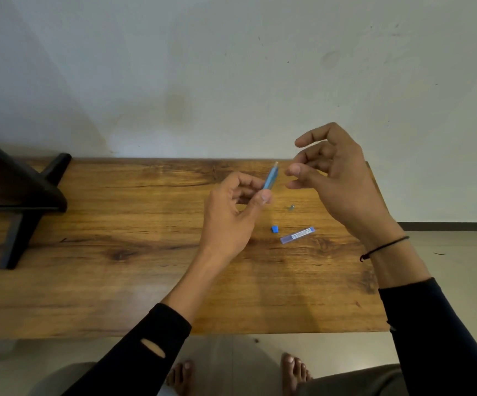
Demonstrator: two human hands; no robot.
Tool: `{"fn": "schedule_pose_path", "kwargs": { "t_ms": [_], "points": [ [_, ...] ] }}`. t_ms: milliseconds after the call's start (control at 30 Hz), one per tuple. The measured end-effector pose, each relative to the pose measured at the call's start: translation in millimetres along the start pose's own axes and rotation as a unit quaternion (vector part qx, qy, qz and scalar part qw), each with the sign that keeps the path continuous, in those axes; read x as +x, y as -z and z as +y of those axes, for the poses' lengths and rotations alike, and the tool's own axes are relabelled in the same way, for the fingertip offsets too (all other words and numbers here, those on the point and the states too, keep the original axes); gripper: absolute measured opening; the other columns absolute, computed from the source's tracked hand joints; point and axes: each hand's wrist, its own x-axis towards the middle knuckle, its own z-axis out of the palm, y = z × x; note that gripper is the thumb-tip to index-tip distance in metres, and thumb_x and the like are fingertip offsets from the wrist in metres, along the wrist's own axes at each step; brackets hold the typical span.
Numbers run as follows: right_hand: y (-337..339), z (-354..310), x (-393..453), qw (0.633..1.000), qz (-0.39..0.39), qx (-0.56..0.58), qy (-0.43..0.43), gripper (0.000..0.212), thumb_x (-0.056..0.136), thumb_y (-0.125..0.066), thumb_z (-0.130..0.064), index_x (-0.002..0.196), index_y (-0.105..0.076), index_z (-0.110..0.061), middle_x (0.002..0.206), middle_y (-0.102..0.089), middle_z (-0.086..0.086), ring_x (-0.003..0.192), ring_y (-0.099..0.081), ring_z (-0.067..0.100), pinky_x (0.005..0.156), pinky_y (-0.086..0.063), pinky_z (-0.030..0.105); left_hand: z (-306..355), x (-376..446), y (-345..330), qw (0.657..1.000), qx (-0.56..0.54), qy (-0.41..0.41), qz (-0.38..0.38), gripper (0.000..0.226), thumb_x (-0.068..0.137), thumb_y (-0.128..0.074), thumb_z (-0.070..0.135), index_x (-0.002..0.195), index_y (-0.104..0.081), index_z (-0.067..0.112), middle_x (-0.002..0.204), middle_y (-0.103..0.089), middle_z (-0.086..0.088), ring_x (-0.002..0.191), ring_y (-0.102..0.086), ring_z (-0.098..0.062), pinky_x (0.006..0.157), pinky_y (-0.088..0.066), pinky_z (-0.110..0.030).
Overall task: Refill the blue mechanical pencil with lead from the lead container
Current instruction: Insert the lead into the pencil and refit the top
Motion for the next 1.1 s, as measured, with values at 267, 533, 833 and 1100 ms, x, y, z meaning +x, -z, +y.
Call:
{"fn": "schedule_pose_path", "kwargs": {
  "t_ms": [267, 533, 833, 1100],
  "points": [
    [-14.5, 71.7, -0.8, 0.901, -0.11, -0.42, 0.014, 0.03, 0.09, -0.071, 0.0, 0.111, -0.066, -0.022, 0.108, -0.059, 0.002, 0.092, -0.065, 0.027, 0.077, -0.059, 0.047, 7.9, 1.7, 6.1, 0.998, -0.056, 0.023, 0.014, 0.012, 0.099, -0.075, 0.01, 0.107, -0.07, 0.002, 0.091, -0.084, -0.007, 0.091, -0.082, -0.022, 0.088, -0.068, -0.041],
    [-11.9, 52.9, 6.3, 0.974, -0.041, -0.222, 0.0, 0.013, 0.093, -0.073, 0.0, 0.094, -0.075, -0.012, 0.085, -0.071, -0.002, 0.074, -0.068, 0.012, 0.066, -0.059, 0.025, 10.8, 1.5, 8.4, 0.997, -0.072, 0.036, -0.008, 0.01, 0.099, -0.075, 0.013, 0.107, -0.071, 0.01, 0.093, -0.084, -0.008, 0.091, -0.083, -0.018, 0.084, -0.067, -0.033],
    [-5.5, -8.6, 1.6, 0.996, -0.03, 0.019, 0.076, 0.01, 0.101, -0.063, 0.007, 0.102, -0.072, 0.003, 0.094, -0.074, 0.018, 0.089, -0.079, 0.029, 0.07, -0.067, 0.035, 5.4, 0.4, 2.6, 0.999, -0.039, 0.005, -0.023, 0.011, 0.095, -0.08, 0.02, 0.101, -0.072, 0.021, 0.093, -0.084, -0.005, 0.091, -0.083, -0.02, 0.089, -0.067, -0.048],
    [-3.0, -11.3, 0.2, 0.997, -0.015, -0.031, 0.074, 0.014, 0.101, -0.063, 0.003, 0.102, -0.075, -0.004, 0.091, -0.075, 0.014, 0.082, -0.079, 0.022, 0.066, -0.068, 0.039, 5.5, -1.0, 1.3, 0.999, -0.024, 0.003, -0.024, 0.012, 0.094, -0.082, 0.019, 0.101, -0.072, 0.02, 0.091, -0.084, -0.005, 0.091, -0.082, -0.022, 0.089, -0.065, -0.053]
  ]
}}
